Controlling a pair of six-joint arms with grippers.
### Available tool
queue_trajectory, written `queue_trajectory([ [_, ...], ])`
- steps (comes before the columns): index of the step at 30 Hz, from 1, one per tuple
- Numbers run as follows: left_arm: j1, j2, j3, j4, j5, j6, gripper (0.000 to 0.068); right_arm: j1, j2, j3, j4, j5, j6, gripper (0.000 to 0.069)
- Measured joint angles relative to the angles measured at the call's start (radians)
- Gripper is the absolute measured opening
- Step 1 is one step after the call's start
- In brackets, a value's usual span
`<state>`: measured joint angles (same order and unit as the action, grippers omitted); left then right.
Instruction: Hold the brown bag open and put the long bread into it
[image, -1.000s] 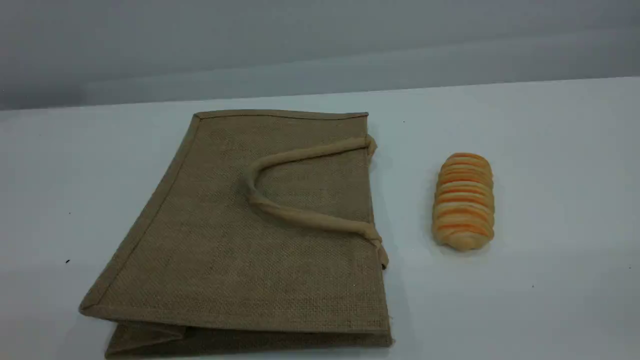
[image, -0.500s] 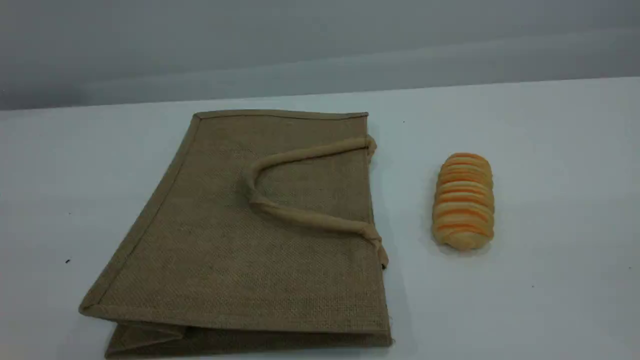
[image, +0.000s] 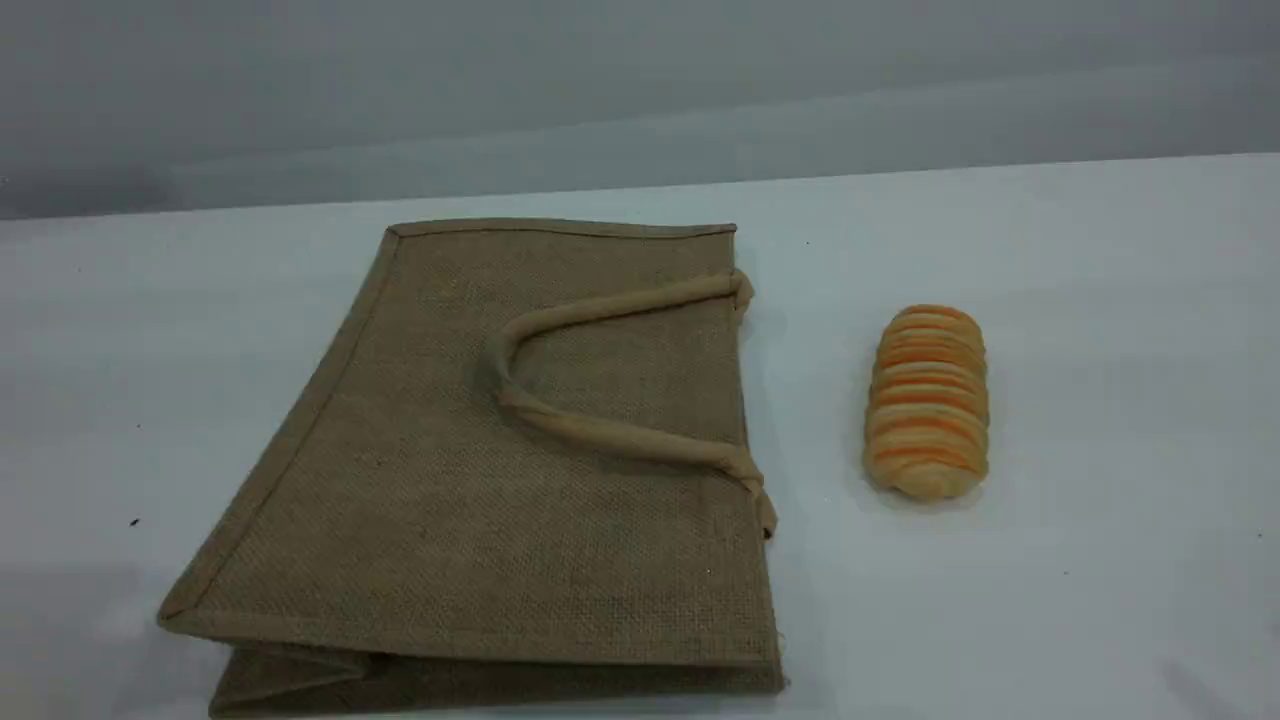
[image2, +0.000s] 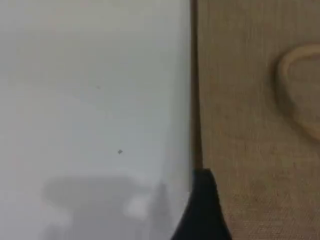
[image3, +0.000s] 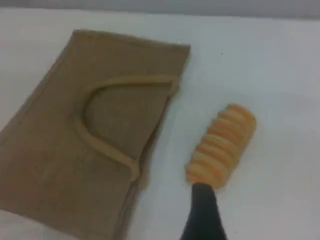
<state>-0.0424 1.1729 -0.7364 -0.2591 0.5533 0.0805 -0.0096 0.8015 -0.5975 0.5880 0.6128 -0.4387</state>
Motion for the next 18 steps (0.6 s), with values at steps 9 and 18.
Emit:
queue_trajectory([
  [9, -0.05, 0.308, -0.13, -0.188, -0.067, 0.149, 0.0498, 0.0, 0.03, 0.001, 0.045, -0.003, 0.0, 0.0458],
  [18, -0.167, 0.581, -0.272, -0.19, -0.124, 0.099, 0.0498, 0.0, 0.03, 0.001, 0.047, -0.003, -0.001, 0.0458],
])
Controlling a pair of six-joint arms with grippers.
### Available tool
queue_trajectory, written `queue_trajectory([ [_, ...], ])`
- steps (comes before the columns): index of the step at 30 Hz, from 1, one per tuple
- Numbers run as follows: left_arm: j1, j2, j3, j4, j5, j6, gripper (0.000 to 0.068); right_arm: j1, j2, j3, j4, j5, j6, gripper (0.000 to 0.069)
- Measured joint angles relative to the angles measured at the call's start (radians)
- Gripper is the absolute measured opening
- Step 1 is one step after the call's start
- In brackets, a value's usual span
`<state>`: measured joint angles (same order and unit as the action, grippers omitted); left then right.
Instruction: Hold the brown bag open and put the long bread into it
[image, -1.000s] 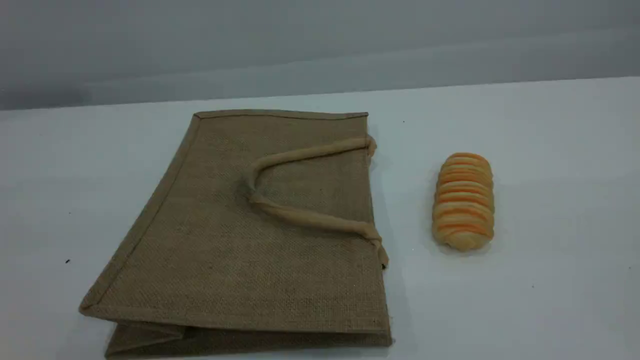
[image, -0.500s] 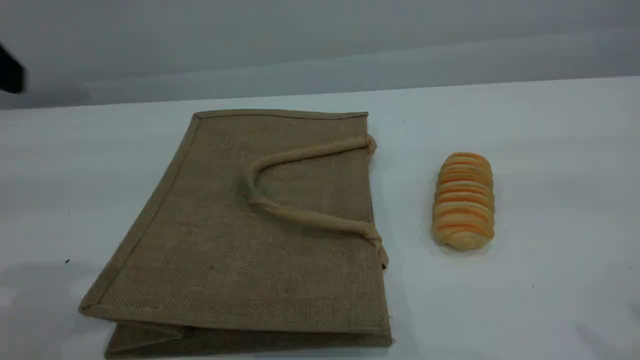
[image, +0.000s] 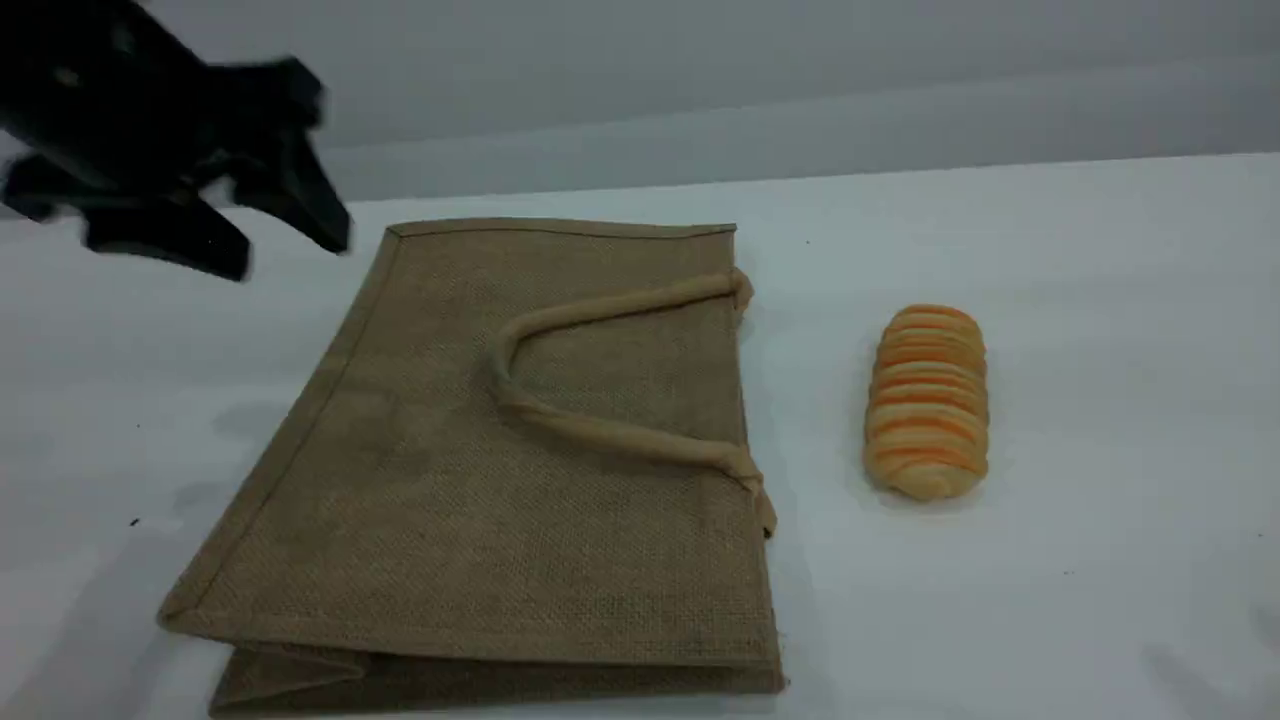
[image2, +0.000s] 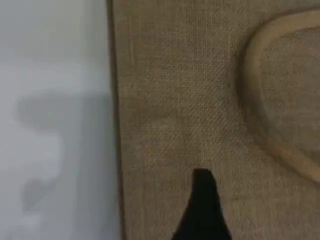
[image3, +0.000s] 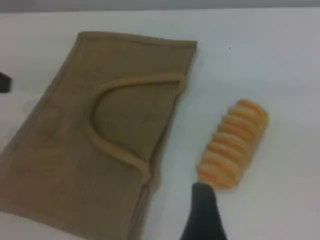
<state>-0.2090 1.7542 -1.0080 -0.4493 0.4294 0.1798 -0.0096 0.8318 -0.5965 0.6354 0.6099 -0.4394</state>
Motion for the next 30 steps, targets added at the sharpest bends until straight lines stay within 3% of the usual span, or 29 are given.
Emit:
queue_trajectory([
  [8, -0.064, 0.204, -0.146, 0.001, 0.004, -0.03, 0.0498, 0.0, 0.0, 0.0, 0.009, 0.001, -0.001, 0.0458],
  [19, -0.104, 0.402, -0.323, 0.004, 0.045, -0.11, 0.0498, 0.0, -0.001, 0.0, 0.015, 0.005, -0.001, 0.0458],
  [30, -0.125, 0.51, -0.405, 0.004, 0.035, -0.168, 0.0498, 0.0, -0.001, 0.0, 0.016, 0.021, 0.0, 0.0458],
])
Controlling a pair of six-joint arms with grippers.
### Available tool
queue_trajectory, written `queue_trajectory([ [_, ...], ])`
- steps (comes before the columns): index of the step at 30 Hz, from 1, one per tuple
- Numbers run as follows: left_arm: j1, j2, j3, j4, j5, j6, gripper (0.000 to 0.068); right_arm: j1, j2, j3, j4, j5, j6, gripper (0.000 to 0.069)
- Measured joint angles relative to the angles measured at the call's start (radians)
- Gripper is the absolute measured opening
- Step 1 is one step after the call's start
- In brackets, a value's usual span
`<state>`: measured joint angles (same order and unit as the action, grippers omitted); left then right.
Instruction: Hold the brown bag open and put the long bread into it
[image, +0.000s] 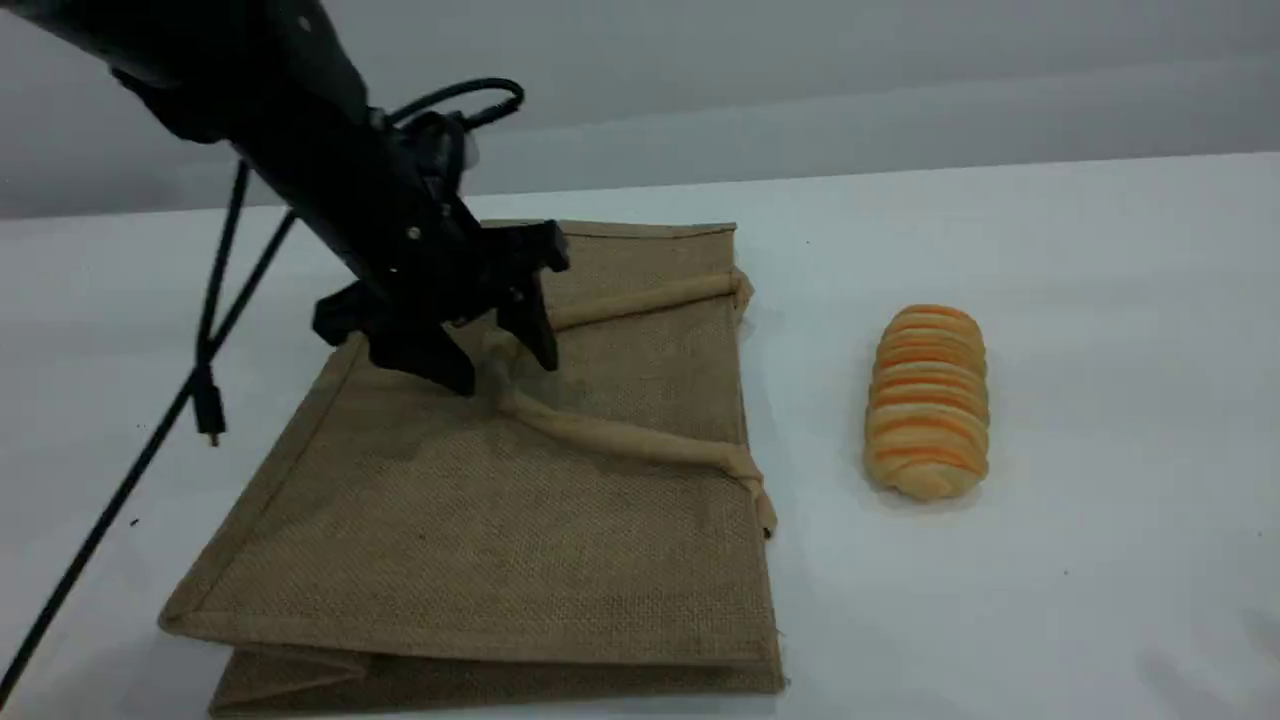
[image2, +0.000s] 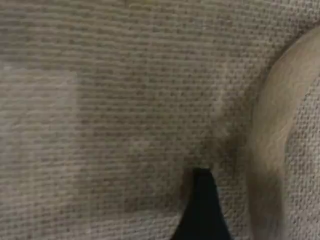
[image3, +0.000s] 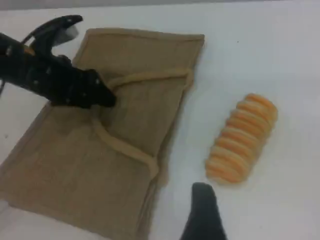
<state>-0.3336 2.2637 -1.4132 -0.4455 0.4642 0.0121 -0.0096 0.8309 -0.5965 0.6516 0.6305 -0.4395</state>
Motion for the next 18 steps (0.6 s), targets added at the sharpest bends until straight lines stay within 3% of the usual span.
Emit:
queue_trajectory([
  [8, -0.019, 0.052, -0.027, 0.008, -0.005, -0.028, 0.0493, 0.0, 0.0, 0.0, 0.0, 0.005, -0.001, 0.0458],
  [12, -0.019, 0.063, -0.029, 0.027, 0.001, -0.045, 0.0459, 0.0, 0.0, 0.0, 0.0, 0.008, -0.001, 0.0458],
  [15, -0.018, 0.064, -0.029, 0.033, 0.007, -0.05, 0.0396, 0.0, 0.0, 0.0, 0.0, 0.008, -0.001, 0.0458],
  [18, -0.018, 0.065, -0.028, 0.028, 0.02, -0.052, 0.0279, 0.0, 0.0, 0.0, 0.0, 0.008, -0.001, 0.0458],
])
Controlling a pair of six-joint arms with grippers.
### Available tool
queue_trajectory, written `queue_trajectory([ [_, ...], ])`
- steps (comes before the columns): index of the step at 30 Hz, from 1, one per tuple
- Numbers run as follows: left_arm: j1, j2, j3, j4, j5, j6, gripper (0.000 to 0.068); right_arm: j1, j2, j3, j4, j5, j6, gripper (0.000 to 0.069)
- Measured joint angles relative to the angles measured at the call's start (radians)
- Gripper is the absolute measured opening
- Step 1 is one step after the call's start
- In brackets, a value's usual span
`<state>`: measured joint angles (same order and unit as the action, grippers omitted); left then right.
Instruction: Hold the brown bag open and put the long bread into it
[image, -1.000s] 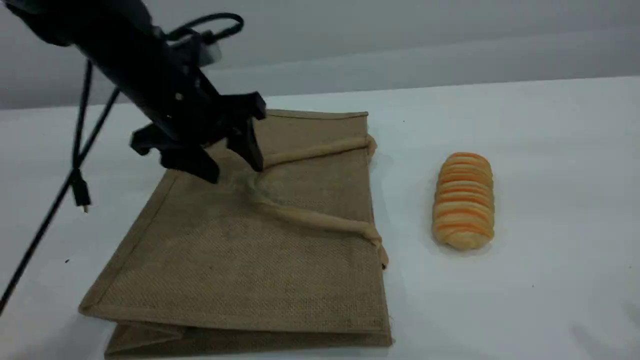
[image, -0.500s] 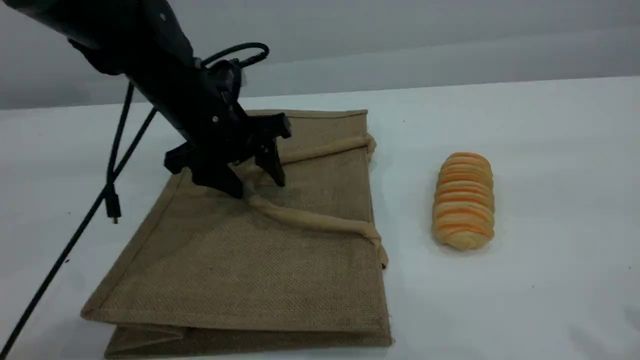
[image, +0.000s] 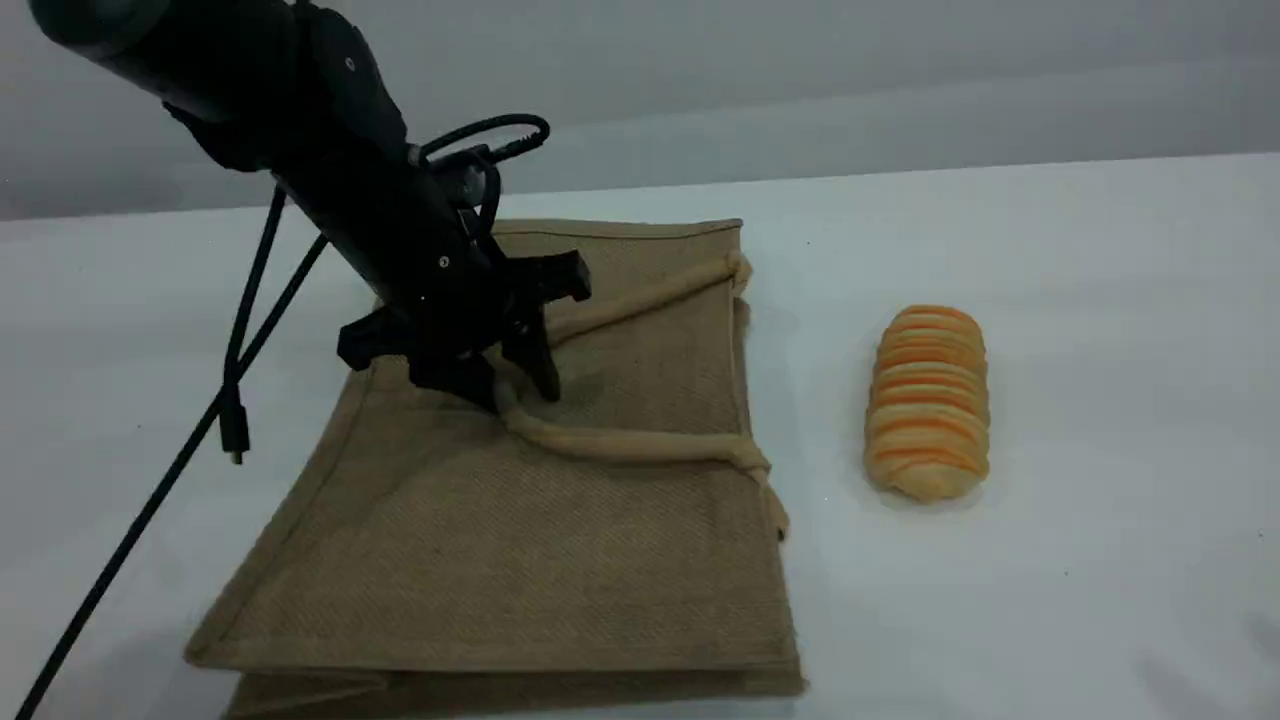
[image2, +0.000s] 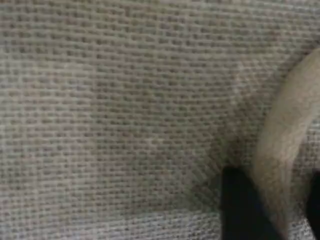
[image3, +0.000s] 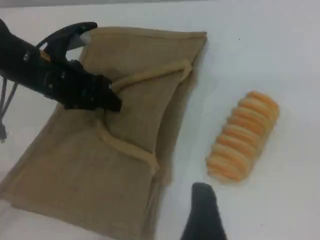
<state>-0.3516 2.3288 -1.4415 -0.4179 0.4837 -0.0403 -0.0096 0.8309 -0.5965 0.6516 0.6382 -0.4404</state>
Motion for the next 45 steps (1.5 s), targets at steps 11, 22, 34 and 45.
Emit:
queue_trajectory([
  [11, 0.0, -0.031, 0.004, 0.0, 0.035, 0.007, 0.0094, 0.0, 0.0, 0.0, 0.0, 0.0, 0.001, 0.0458],
  [22, 0.0, -0.359, 0.004, 0.002, 0.189, 0.188, 0.0089, 0.0, 0.0, 0.0, 0.014, -0.001, -0.001, 0.0458],
  [34, 0.0, -0.679, -0.06, 0.004, 0.415, 0.383, 0.0088, 0.0, 0.0, 0.0, 0.138, -0.001, -0.117, 0.0458],
  [45, 0.0, -0.677, -0.291, 0.01, 0.677, 0.518, 0.0088, 0.0, 0.063, 0.001, 0.159, -0.007, -0.135, 0.0458],
])
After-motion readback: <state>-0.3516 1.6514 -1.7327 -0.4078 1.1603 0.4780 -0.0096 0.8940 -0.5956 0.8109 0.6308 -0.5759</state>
